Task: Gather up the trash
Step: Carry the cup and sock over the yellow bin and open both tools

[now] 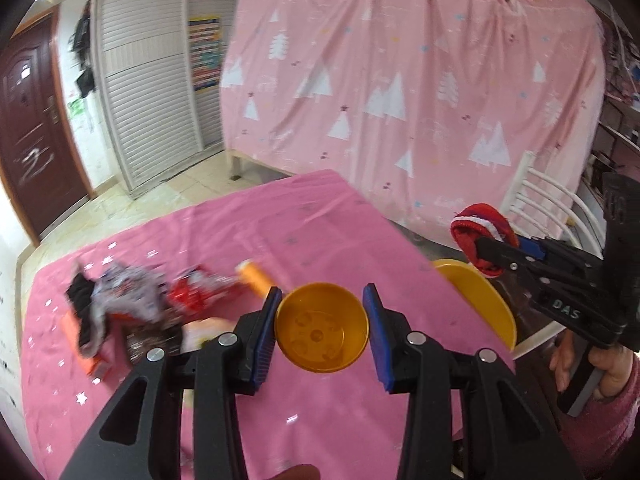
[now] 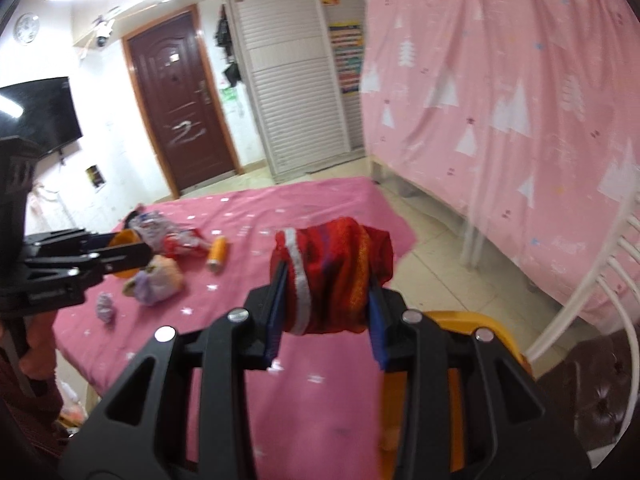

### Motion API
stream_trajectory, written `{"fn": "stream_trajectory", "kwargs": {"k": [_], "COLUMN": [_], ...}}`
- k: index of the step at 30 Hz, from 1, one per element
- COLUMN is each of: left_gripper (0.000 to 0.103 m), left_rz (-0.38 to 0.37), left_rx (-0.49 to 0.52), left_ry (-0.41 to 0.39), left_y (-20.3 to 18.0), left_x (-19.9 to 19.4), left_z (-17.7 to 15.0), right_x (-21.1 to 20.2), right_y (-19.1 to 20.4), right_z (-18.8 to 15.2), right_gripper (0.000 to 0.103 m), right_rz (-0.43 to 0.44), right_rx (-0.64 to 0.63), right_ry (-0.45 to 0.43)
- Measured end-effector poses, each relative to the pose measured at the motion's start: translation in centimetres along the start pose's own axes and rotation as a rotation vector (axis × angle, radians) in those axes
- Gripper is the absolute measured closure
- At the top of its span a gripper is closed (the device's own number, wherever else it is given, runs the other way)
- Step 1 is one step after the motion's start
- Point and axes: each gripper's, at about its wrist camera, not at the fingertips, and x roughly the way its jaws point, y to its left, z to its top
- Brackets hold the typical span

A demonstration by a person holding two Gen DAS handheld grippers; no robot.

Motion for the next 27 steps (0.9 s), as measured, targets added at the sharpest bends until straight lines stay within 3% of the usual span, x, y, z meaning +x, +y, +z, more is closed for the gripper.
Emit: {"fn": "stream_trajectory", "kwargs": {"k": [14,19,25,27], "left_gripper": [0.068,0.068,0.067,0.058], "left_rz": [-0.12,-0.179,-0.197,-0.211], "left_rx": [0.072,0.068,0.043,0.033], "left_ry": [0.079,0.097,0.141,0.164], "left_y": [-8.5,-10.9,-13.5,-14.2], "left_x": [5.3,7.0,10.1,11.1], "left_z": [2.4,3.5,5.1,5.4], "right_x": [0.3,1.8,4.0,4.6], "right_y": [-6.9,-9.3,-11.0,-11.2], "right_z": [-2.0,-3.1,-4.7,-5.1], "right_gripper": [0.069,0.069,0.069,0.066], "right_rz": [-0.08,-0.098,-0.091,-0.083], "right_rx": [0.093,0.135,0.155,0.157], "right_ry": [0.031,0.09,0.189,0.22]}}
